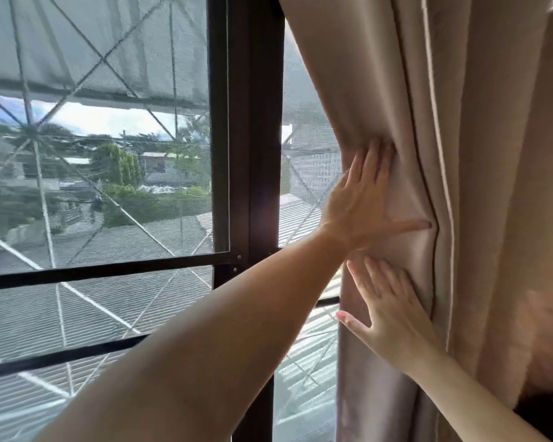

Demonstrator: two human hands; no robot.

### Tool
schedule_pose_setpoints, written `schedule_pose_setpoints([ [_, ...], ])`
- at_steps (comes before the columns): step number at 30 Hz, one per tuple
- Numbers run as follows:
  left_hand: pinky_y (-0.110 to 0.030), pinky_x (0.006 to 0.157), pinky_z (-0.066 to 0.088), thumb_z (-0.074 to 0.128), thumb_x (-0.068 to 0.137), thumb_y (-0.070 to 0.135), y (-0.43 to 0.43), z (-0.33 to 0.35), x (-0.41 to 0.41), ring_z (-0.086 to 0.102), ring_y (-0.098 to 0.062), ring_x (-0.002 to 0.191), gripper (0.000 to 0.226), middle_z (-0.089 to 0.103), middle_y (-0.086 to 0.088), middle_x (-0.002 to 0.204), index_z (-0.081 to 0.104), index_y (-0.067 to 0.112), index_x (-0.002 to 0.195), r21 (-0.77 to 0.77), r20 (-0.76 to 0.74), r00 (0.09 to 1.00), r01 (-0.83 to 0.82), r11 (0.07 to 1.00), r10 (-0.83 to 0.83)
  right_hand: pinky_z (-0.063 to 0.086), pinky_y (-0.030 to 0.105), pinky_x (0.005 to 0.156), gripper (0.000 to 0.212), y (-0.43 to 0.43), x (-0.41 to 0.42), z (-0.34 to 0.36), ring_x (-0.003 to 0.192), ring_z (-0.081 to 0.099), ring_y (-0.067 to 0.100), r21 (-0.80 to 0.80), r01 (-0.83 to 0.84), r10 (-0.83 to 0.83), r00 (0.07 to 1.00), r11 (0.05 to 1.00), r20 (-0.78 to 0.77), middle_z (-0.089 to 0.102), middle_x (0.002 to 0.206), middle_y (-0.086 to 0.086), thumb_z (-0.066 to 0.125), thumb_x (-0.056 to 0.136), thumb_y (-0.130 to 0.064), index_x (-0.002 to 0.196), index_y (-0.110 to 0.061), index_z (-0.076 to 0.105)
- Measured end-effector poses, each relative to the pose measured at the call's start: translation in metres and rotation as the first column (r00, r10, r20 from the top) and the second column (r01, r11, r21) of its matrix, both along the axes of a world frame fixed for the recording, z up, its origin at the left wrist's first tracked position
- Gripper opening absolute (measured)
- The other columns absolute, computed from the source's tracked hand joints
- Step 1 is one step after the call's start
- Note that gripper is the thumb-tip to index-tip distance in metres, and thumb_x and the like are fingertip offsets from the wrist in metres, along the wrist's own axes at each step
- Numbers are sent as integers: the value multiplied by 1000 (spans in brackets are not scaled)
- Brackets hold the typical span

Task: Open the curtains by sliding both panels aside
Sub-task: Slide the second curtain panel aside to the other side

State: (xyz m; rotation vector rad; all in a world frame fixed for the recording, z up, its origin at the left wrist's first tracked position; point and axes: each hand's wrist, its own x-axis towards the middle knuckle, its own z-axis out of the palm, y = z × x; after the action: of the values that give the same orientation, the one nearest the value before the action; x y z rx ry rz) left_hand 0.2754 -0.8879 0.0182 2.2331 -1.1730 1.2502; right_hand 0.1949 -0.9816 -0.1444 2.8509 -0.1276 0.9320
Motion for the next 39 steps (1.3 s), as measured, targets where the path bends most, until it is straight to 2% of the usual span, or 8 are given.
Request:
schedule_pose_setpoints([
  [5,-45,139,16,72,72,90,-14,-3,-1,10,-33,171,148,6,-15,184,6,6,174,-79,-63,995,71,994,-76,20,53,127,96,-13,-2,5,156,26,35,1,0,0,1000,1000,-13,30,173,13,30,93,-79,170,-24,14],
  [12,-47,134,28,78,72,85,-15,2,0,12,-31,170,148,4,-14,184,5,7,174,-104,-97,984,139,985,-150,15,55,129,97,-19,1,6,160,16,31,-4,32,-32,999,999,-34,20,176,8,21,91,-84,170,-30,4],
  [16,-46,140,15,62,78,93,-9,4,8,6,-31,172,142,-1,-13,184,1,8,175,40,-30,998,59,997,-58,-2,42,127,97,-8,1,4,160,15,33,46,11,-10,1000,999,-27,21,176,11,23,90,-81,170,-28,6],
  [19,-42,139,10,41,83,99,0,4,12,1,-28,172,134,0,-13,184,1,10,175,165,109,993,-72,984,54,-4,35,124,98,8,1,1,159,20,36,94,0,1,1000,996,-9,26,174,14,26,89,-79,169,-25,14],
  [23,-45,140,14,64,82,88,29,-4,11,13,-31,171,134,14,-19,181,14,3,173,80,60,991,119,990,-124,7,48,127,99,31,1,-5,160,16,34,74,75,-73,997,994,-38,18,177,8,15,87,-83,169,-29,4],
  [27,-46,137,22,63,84,87,59,-9,8,14,-30,171,130,15,-16,181,12,8,174,138,43,990,131,982,-138,24,57,126,98,61,-4,-9,158,23,34,52,141,-139,989,989,-40,21,176,4,14,88,-84,170,-30,4],
  [34,-52,121,49,70,86,78,129,-26,2,25,-27,165,118,18,-7,179,20,14,173,114,-71,972,233,966,-226,26,54,126,100,126,-11,-28,155,26,36,91,214,-206,975,973,-86,25,175,5,11,88,-87,170,-30,5],
  [39,-43,126,40,67,93,72,180,-43,-3,27,-30,165,108,13,-10,182,21,16,174,178,-23,981,193,965,-192,37,50,117,95,173,-20,-39,143,36,34,100,195,-190,980,976,-53,36,167,2,37,91,-81,169,-34,10],
])
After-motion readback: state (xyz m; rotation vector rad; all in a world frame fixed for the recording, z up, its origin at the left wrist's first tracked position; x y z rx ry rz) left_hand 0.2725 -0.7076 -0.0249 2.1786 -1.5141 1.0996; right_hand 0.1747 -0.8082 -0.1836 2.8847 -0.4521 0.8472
